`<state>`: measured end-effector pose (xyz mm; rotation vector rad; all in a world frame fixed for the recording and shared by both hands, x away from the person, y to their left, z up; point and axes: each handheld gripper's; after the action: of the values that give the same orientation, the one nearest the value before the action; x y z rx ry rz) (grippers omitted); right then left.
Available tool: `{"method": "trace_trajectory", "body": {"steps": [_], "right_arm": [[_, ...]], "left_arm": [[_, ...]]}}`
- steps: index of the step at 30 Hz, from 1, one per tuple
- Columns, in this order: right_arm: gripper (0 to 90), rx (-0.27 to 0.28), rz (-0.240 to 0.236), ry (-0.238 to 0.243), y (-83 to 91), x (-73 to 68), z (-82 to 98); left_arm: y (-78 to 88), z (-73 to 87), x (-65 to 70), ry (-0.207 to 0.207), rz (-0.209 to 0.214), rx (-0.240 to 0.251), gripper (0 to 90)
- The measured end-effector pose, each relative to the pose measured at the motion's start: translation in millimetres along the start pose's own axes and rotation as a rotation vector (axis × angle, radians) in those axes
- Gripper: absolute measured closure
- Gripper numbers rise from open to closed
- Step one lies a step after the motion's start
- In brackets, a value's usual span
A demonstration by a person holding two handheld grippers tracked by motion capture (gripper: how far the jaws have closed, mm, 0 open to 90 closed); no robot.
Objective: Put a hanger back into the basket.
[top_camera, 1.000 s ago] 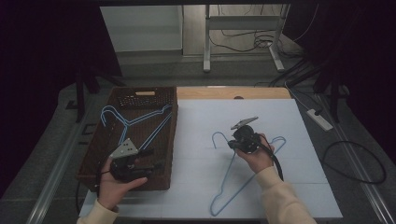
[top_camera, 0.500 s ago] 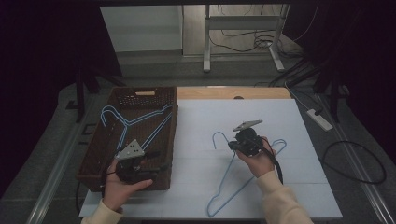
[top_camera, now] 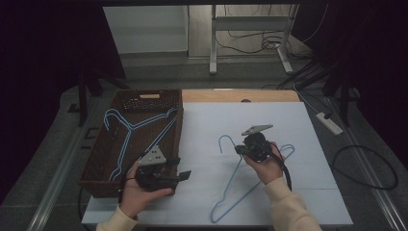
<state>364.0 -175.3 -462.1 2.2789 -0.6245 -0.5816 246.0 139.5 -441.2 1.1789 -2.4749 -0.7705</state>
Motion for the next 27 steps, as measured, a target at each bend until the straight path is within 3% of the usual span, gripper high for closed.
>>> {"method": "trace_trajectory", "body": {"steps": [7, 27], "right_arm": [[86.4, 0.022, -0.006, 0.008, 3.2, -1.8, 0.8], [86.3, 0.049, -0.005, 0.009, 5.6, -4.4, 1.8]], "left_arm": [[-17.2, -10.8, 19.1, -0.023, 0.025, -0.031, 36.7], [-54.5, -19.3, 43.1, -0.034, 0.059, -0.126, 35.6]]}}
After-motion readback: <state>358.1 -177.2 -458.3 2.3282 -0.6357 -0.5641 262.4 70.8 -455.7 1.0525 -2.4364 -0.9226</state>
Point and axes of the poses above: each handheld gripper's, and its own axes: y roughly backward along the jaws, z roughly out of its underside, x roughly to its right, and after that the axes turned 15 degrees about -z, right-handed
